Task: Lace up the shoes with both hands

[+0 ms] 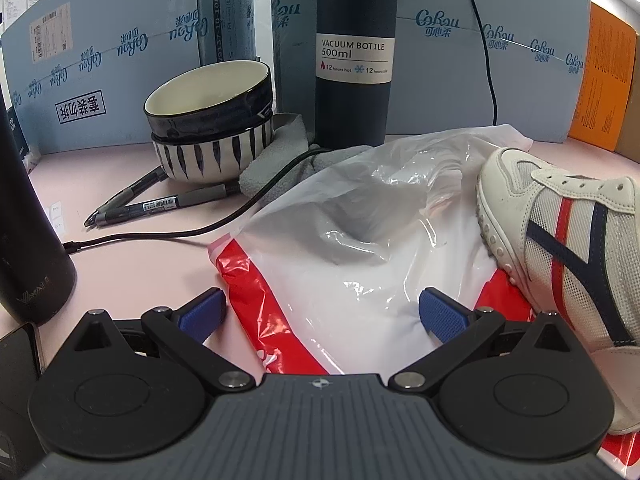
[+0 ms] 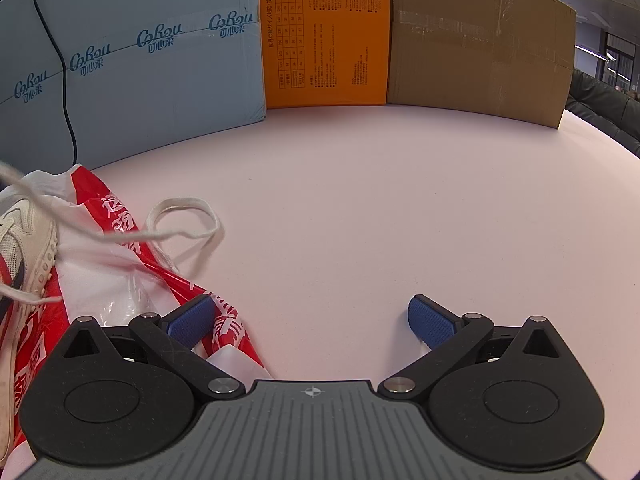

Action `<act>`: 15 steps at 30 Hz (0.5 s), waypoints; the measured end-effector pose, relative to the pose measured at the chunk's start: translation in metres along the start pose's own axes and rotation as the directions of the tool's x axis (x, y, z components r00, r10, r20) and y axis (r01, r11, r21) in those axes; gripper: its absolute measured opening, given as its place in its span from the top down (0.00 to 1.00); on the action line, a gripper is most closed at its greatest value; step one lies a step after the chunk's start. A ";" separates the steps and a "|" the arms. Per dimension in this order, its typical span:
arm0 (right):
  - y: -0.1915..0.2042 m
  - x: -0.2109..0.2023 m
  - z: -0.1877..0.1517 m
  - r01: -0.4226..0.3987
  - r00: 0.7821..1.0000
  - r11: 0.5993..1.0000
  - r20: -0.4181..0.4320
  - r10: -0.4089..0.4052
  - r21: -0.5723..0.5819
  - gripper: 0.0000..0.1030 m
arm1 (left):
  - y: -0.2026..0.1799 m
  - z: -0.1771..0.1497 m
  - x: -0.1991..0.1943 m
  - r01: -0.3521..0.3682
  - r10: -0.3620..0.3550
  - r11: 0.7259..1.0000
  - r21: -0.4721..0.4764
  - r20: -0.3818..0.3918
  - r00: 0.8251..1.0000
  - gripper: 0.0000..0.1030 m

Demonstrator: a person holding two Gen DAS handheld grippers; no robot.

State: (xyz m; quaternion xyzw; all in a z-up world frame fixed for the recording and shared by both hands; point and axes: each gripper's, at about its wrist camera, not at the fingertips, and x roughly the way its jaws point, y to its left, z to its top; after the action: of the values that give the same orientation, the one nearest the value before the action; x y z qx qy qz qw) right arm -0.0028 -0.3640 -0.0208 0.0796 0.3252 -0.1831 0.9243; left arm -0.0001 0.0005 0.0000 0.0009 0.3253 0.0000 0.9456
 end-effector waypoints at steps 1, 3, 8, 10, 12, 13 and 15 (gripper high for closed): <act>0.000 0.000 0.000 0.000 1.000 1.000 0.000 0.000 0.000 0.00 | 0.000 0.000 0.000 0.001 -0.001 1.000 -0.002 0.000 1.000 0.00; 0.000 0.000 -0.001 0.000 1.000 1.000 0.000 0.000 0.000 0.00 | 0.001 0.000 0.000 0.003 -0.003 1.000 -0.004 0.002 1.000 0.00; -0.001 0.000 -0.003 0.000 1.000 1.000 0.000 0.000 0.000 0.00 | 0.001 -0.001 0.000 -0.003 0.003 1.000 0.004 0.002 1.000 0.00; -0.001 0.001 -0.004 0.000 1.000 1.000 0.000 0.000 0.000 0.00 | 0.002 -0.002 -0.002 -0.003 0.003 1.000 0.004 0.002 1.000 0.00; -0.002 0.001 -0.004 0.000 1.000 1.000 0.000 0.000 0.000 0.00 | 0.001 -0.002 -0.001 -0.004 0.004 1.000 0.004 0.002 1.000 0.00; -0.003 0.001 -0.003 0.000 1.000 1.000 0.000 0.000 0.000 0.00 | 0.001 -0.002 0.000 -0.004 0.004 1.000 0.004 0.002 1.000 0.00; -0.003 0.001 -0.003 0.000 1.000 1.000 0.000 0.000 0.000 0.00 | 0.001 -0.002 -0.001 -0.004 0.004 1.000 0.004 0.002 1.000 0.00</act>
State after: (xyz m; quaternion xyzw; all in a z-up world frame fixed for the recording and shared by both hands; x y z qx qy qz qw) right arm -0.0052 -0.3657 -0.0240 0.0796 0.3252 -0.1832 0.9243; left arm -0.0016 0.0017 -0.0010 0.0036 0.3246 0.0011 0.9459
